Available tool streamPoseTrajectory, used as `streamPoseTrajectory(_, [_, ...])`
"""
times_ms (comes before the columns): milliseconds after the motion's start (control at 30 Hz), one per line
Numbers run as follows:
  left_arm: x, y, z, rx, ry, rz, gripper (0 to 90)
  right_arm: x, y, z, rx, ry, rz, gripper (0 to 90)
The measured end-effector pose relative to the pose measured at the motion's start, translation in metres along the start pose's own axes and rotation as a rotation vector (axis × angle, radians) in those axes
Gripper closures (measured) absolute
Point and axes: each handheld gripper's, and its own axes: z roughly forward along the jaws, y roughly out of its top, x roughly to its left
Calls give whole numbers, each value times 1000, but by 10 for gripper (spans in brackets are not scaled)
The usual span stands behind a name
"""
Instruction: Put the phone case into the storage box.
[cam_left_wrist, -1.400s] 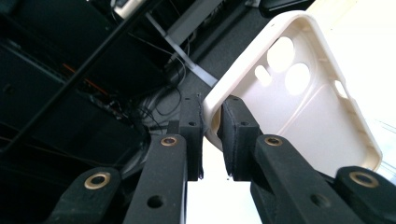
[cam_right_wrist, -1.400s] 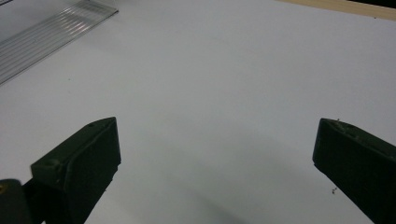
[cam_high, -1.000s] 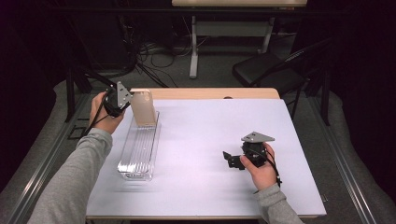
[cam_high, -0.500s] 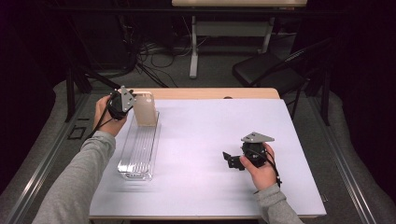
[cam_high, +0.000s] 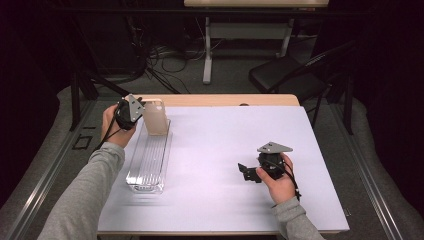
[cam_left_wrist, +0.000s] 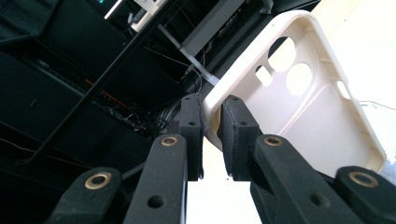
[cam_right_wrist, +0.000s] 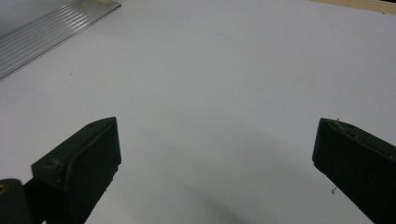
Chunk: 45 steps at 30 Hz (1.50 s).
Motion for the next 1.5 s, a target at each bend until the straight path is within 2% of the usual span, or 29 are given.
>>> streamPoseTrajectory(400, [-2,-2,1,-16,8,0,801,0,0,0,2,-1,0,10])
streamPoseTrajectory(567, [-3,-2,2,-21,10,23,800,0,0,0,2,1,0,10])
streamPoseTrajectory(667, [-4,-2,2,-28,14,57,800,0,0,0,3,1,-1,11])
streamPoseTrajectory(833, [-3,-3,3,-29,15,78,798,0,-1,1,3,1,-2,13])
streamPoseTrajectory(1167, [2,-6,5,-17,18,49,791,1,-1,1,2,2,-3,14])
streamPoseTrajectory(1500, [1,-6,6,-9,10,60,767,0,-1,0,4,3,1,15])
